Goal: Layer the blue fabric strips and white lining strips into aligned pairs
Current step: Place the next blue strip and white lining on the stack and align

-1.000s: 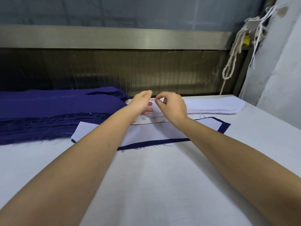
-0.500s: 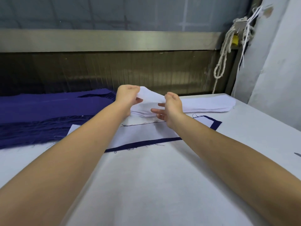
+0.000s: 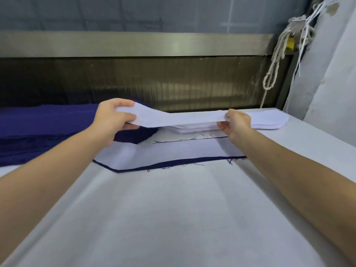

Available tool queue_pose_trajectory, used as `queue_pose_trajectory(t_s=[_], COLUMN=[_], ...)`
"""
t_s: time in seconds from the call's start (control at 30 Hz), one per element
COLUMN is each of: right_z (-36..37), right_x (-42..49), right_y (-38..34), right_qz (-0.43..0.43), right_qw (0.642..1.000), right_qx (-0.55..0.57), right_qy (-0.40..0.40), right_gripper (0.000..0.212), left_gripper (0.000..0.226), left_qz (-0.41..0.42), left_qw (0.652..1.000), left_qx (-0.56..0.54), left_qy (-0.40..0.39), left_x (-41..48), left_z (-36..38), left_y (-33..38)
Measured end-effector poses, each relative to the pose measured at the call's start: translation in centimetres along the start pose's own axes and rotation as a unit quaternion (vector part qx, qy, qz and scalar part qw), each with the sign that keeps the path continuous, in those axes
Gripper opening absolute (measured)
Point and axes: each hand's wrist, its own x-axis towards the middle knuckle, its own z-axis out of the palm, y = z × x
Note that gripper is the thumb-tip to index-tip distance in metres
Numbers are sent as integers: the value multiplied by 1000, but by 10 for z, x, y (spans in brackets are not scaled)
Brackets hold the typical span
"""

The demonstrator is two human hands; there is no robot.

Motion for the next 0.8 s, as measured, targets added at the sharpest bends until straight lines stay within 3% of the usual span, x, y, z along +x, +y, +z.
queue_pose_trajectory(t_s=[0.13, 0.37, 0.5, 0.63, 0.8], right_z=[-15, -37, -53, -63, -67], right_x=[-1, -8, -12, -16, -20], right_y=[2, 1, 1, 2, 3], right_qz=[-32, -83, -155, -191, -207], right_qw=[997, 984, 954, 935, 908], right_qx=[-65, -150, -247, -289, -344], right_qy=[-12, -53, -64, -75, -119], right_gripper=[30, 26, 21, 29, 40], left_gripper=[32, 33, 24, 15, 24], left_qz=[-8, 0, 42, 87, 106], left_qw=[999, 996, 988, 984, 970], left_qx=[29, 89, 145, 155, 216], left_qy=[-15, -23, -2, -8, -29], left_x=[-9, -27, -35, -41, -47], left_z=[-21, -42, -54, -66, -67], left_y=[-14, -32, -44, -54, -60])
